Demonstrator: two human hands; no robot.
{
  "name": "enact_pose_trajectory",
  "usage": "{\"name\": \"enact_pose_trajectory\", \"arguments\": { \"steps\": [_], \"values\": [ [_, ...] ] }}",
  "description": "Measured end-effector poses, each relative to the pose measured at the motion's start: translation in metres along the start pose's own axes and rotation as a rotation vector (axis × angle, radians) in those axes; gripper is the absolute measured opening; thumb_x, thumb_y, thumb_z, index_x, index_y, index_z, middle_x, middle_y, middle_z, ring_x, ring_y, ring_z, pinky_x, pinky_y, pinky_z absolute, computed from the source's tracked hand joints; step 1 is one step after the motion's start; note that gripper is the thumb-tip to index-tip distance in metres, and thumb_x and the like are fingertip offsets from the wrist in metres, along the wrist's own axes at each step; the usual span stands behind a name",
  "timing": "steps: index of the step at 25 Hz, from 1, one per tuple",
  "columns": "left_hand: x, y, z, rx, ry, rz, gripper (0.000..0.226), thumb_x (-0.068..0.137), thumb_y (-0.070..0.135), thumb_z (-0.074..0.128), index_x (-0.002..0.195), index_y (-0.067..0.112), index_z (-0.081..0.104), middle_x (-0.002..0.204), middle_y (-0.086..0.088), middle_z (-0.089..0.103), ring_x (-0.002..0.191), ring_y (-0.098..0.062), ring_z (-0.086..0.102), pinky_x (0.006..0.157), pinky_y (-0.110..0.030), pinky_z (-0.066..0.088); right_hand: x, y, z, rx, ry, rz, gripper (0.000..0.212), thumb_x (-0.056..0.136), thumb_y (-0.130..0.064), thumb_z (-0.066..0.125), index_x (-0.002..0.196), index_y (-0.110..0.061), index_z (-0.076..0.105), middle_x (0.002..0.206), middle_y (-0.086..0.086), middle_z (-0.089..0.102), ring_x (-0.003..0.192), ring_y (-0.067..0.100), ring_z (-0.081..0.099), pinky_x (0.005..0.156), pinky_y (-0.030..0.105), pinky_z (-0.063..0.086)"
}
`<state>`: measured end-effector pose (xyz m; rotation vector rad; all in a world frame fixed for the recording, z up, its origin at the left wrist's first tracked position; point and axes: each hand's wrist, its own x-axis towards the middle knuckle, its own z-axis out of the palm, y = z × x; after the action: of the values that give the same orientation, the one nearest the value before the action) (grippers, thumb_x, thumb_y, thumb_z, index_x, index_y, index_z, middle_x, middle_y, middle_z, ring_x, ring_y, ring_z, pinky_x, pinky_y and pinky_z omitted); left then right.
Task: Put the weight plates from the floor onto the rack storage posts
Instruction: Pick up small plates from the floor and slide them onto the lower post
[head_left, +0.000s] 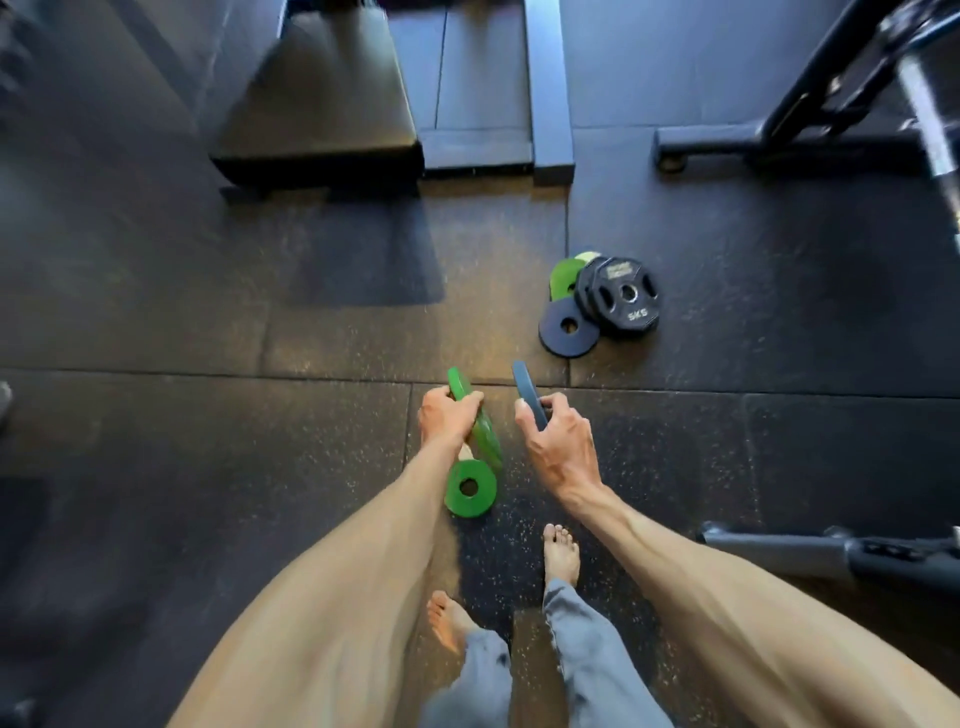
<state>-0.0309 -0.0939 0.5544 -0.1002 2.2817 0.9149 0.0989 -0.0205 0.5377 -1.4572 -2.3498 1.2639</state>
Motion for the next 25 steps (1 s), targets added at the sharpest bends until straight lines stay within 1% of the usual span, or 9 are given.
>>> {"name": "enact_pose_trajectory", "arguments": {
  "steps": [7,10,14,15,17,19,21,23,25],
  "values": [
    [-0.101,0.092,-0.032,-0.004,-0.058,0.191,0.021,0.081,0.032,0.067,0.072,0.013,0.062,0.093,-0.017,0.071,0.095,-0.031,0.066,0.08,-0.033,0.05,-0.061,-0.052,-0.115,0.146,0.143,0.055,0.052,0.086,-0.062,0.043,0.093,-0.013,0.059,0.087,0.014,0.072,0.087,0.035,0.066,0.08,0.041,0.049],
    [-0.133,0.101,-0.023,-0.064,-0.162,0.25,0.033,0.082,0.037,0.067,0.092,0.009,0.052,0.094,-0.015,0.063,0.091,-0.029,0.064,0.073,-0.035,0.05,-0.09,-0.048,-0.142,0.223,0.194,0.117,0.048,0.087,-0.062,0.048,0.085,-0.015,0.056,0.086,0.017,0.071,0.085,0.035,0.065,0.071,0.038,0.045],
    [-0.176,0.093,0.003,-0.052,-0.42,0.338,0.051,0.073,0.044,0.066,0.103,0.013,0.039,0.105,-0.019,0.062,0.094,-0.032,0.065,0.087,-0.049,0.055,-0.15,-0.028,-0.176,0.375,0.352,0.264,0.06,0.077,-0.077,0.045,0.076,-0.018,0.054,0.076,0.012,0.073,0.074,0.027,0.068,0.068,0.032,0.05],
    [-0.191,0.088,0.008,-0.021,-0.462,0.376,0.05,0.072,0.041,0.065,0.104,0.015,0.036,0.104,-0.018,0.061,0.09,-0.032,0.065,0.084,-0.046,0.057,-0.17,-0.022,-0.182,0.396,0.382,0.289,0.056,0.083,-0.072,0.05,0.078,-0.016,0.057,0.073,0.01,0.073,0.068,0.022,0.068,0.065,0.028,0.051],
    [-0.225,0.08,0.016,0.069,-0.549,0.463,0.038,0.082,0.022,0.061,0.107,0.014,0.034,0.09,-0.013,0.058,0.066,-0.021,0.062,0.06,-0.026,0.056,-0.208,-0.006,-0.193,0.434,0.43,0.355,0.049,0.087,-0.061,0.059,0.087,-0.012,0.059,0.068,0.007,0.073,0.058,0.013,0.066,0.062,0.026,0.051],
    [-0.248,0.068,0.034,0.166,-0.642,0.556,0.037,0.085,-0.001,0.054,0.114,0.013,0.036,0.082,-0.008,0.054,0.043,-0.01,0.057,0.04,-0.018,0.047,-0.243,0.011,-0.204,0.48,0.499,0.414,0.046,0.084,-0.055,0.063,0.097,-0.011,0.057,0.067,0.005,0.074,0.062,0.013,0.069,0.074,0.034,0.054],
    [-0.269,0.055,0.058,0.243,-0.782,0.634,0.056,0.081,-0.012,0.049,0.126,0.02,0.039,0.083,-0.011,0.057,0.041,-0.015,0.056,0.037,-0.022,0.047,-0.281,0.029,-0.217,0.523,0.607,0.491,0.043,0.083,-0.049,0.062,0.098,-0.01,0.056,0.062,0.003,0.073,0.064,0.01,0.07,0.08,0.035,0.054],
    [-0.287,0.041,0.091,0.369,-0.937,0.703,0.072,0.077,-0.014,0.042,0.135,0.027,0.04,0.078,-0.016,0.058,0.046,-0.024,0.055,0.041,-0.027,0.048,-0.318,0.049,-0.232,0.622,0.693,0.545,0.044,0.085,-0.044,0.062,0.106,-0.005,0.058,0.064,0.005,0.073,0.06,0.008,0.07,0.072,0.027,0.056],
    [-0.321,0.026,0.117,0.504,-1.058,0.713,0.062,0.08,-0.012,0.038,0.131,0.019,0.053,0.068,-0.014,0.053,0.047,-0.023,0.052,0.047,-0.031,0.05,-0.352,0.071,-0.245,0.711,0.771,0.577,0.054,0.081,-0.051,0.067,0.113,-0.007,0.061,0.082,0.012,0.077,0.074,0.019,0.075,0.077,0.036,0.059]
  ]
}}
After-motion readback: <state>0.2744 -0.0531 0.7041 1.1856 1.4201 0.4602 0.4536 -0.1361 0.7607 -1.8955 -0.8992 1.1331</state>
